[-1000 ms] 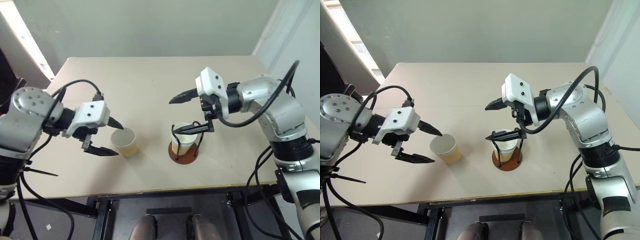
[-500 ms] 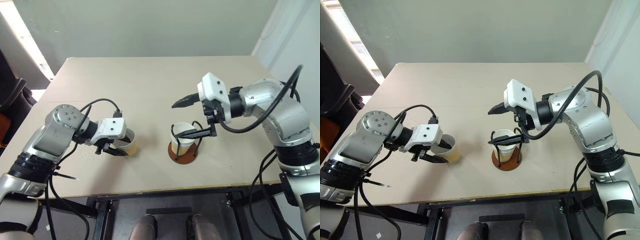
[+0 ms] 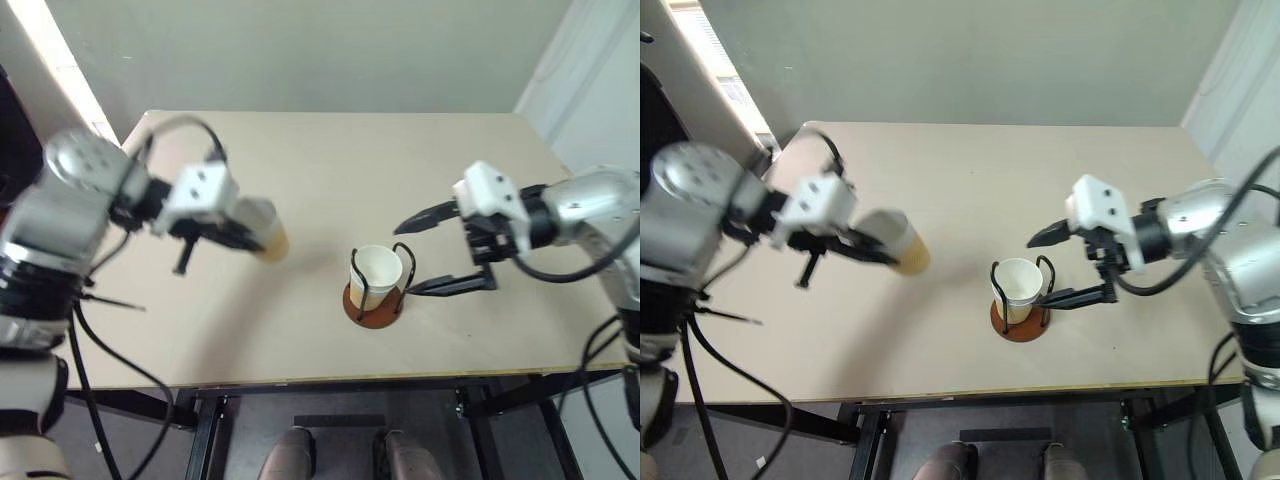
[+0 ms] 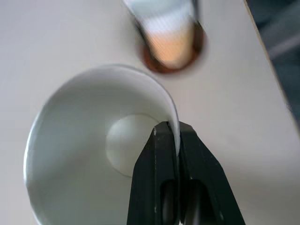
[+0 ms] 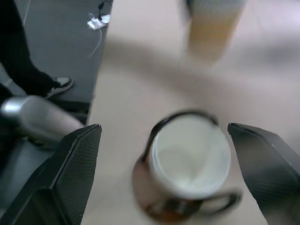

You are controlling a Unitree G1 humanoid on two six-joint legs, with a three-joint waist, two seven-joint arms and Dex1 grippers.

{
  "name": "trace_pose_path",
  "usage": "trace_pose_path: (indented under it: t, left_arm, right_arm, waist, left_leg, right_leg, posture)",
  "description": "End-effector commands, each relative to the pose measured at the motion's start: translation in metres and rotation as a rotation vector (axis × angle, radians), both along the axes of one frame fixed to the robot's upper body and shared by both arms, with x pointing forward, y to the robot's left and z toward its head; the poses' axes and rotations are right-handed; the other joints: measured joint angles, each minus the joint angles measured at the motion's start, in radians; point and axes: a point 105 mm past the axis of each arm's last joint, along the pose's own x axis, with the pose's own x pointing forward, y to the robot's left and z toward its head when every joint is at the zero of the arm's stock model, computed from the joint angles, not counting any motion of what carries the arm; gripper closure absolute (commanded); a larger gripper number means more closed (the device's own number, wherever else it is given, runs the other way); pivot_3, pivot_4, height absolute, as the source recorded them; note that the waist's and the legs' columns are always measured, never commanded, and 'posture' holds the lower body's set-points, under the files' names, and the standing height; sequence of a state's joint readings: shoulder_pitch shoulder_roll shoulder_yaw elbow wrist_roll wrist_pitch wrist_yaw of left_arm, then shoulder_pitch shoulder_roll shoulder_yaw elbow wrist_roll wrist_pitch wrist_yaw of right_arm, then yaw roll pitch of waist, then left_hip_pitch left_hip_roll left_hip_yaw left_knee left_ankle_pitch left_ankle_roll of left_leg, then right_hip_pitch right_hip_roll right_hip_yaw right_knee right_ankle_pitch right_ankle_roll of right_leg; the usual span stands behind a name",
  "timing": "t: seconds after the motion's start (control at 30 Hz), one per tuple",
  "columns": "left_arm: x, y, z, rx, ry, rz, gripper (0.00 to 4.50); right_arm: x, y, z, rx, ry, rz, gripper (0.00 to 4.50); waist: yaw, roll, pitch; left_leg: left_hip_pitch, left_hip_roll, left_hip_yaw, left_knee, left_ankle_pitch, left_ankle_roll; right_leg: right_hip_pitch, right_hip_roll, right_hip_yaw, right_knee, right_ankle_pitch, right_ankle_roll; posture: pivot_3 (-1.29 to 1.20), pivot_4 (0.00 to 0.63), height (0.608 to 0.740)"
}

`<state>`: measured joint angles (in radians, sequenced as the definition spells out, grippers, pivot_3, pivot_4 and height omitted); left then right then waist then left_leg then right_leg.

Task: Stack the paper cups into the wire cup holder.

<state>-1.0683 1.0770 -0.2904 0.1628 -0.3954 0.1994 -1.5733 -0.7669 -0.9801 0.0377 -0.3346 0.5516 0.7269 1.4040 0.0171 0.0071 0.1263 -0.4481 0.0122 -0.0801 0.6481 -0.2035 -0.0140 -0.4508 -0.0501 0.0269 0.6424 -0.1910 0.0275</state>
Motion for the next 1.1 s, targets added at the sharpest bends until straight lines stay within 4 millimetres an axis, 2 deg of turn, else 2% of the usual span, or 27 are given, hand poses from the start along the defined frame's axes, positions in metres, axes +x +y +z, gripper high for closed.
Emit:
trace_pose_path:
  t: [0.03, 0.13, 0.2, 0.3, 0.43, 0.5, 0.57, 0.8, 1.1]
  left_arm:
    - [-0.02, -0.031, 0.029, -0.069, -0.009, -0.235, 4.47]
    - [-0.029, -0.057, 0.046, -0.082, -0.041, -0.386, 4.47]
    - [-0.028, -0.067, 0.051, -0.072, -0.056, -0.433, 4.47]
    - [-0.025, -0.094, 0.046, -0.008, -0.068, -0.53, 4.47]
    - [-0.013, -0.112, 0.026, 0.12, -0.101, -0.589, 4.47]
    - [-0.01, -0.12, 0.021, 0.148, -0.107, -0.616, 4.47]
    - [-0.007, -0.126, 0.016, 0.169, -0.11, -0.637, 4.47]
    - [-0.004, -0.138, 0.008, 0.195, -0.098, -0.676, 4.47]
    - [-0.01, -0.15, 0.001, 0.185, -0.066, -0.736, 4.47]
  right_arm:
    - [-0.004, -0.037, 0.025, 0.057, -0.083, -0.13, 0.0]
    - [0.0, -0.084, 0.049, 0.131, -0.131, -0.312, 0.0]
    - [-0.007, -0.095, 0.057, 0.162, -0.135, -0.332, 0.0]
    - [-0.022, -0.108, 0.047, 0.126, -0.074, -0.361, 0.0]
    - [-0.032, -0.103, 0.042, 0.122, -0.063, -0.37, 0.0]
    - [-0.037, -0.097, 0.041, 0.123, -0.066, -0.366, 0.0]
    - [-0.042, -0.093, 0.04, 0.124, -0.061, -0.359, 0.0]
    - [-0.058, -0.082, 0.045, 0.157, -0.062, -0.344, 0.0]
    - [-0.064, -0.085, 0.043, 0.14, -0.066, -0.409, 0.0]
  waist:
    - [0.003, 0.0, 0.0]
    - [0.006, 0.0, 0.0]
    - [0.006, 0.0, 0.0]
    - [0.006, 0.0, 0.0]
    - [0.002, 0.006, 0.002]
    - [-0.003, 0.008, 0.002]
    - [-0.003, 0.007, 0.002]
    - [0.008, 0.008, 0.002]
    - [0.02, 0.007, 0.002]
  left_leg:
    - [-0.002, 0.0, 0.0, 0.0, 0.0, 0.0]
    - [-0.003, -0.001, 0.001, 0.002, 0.0, 0.001]
    - [-0.004, -0.001, 0.001, 0.003, -0.001, 0.002]
    - [-0.003, -0.001, 0.002, 0.003, -0.002, 0.003]
    - [-0.003, -0.003, 0.003, 0.01, -0.005, 0.006]
    - [-0.005, -0.003, 0.005, 0.016, -0.007, 0.009]
    - [-0.006, -0.004, 0.007, 0.017, -0.008, 0.01]
    - [-0.009, -0.01, 0.004, 0.019, -0.008, 0.011]
    - [-0.015, -0.013, 0.004, 0.024, -0.01, 0.011]
  right_leg:
    - [0.0, 0.0, 0.0, 0.0, 0.0, 0.001]
    - [0.0, -0.002, 0.0, -0.002, 0.001, 0.006]
    - [0.0, -0.003, 0.0, -0.002, 0.002, 0.01]
    - [0.001, -0.003, 0.0, -0.002, 0.0, 0.015]
    - [0.004, -0.003, 0.001, -0.002, -0.003, 0.021]
    - [0.004, -0.004, 0.003, -0.001, 0.0, 0.032]
    - [0.004, -0.004, 0.003, -0.002, 0.001, 0.035]
    - [0.006, -0.007, 0.006, -0.007, 0.001, 0.042]
    - [0.008, -0.01, 0.005, -0.014, 0.003, 0.048]
  posture:
    - [0.0, 0.15, 0.74]
    - [0.0, 0.15, 0.74]
    - [0.0, 0.15, 0.74]
    - [0.0, 0.15, 0.74]
    - [0.0, 0.15, 0.74]
    - [0.0, 0.15, 0.74]
    - [0.0, 0.15, 0.74]
    - [0.0, 0.15, 0.74]
    - [0.0, 0.15, 0.74]
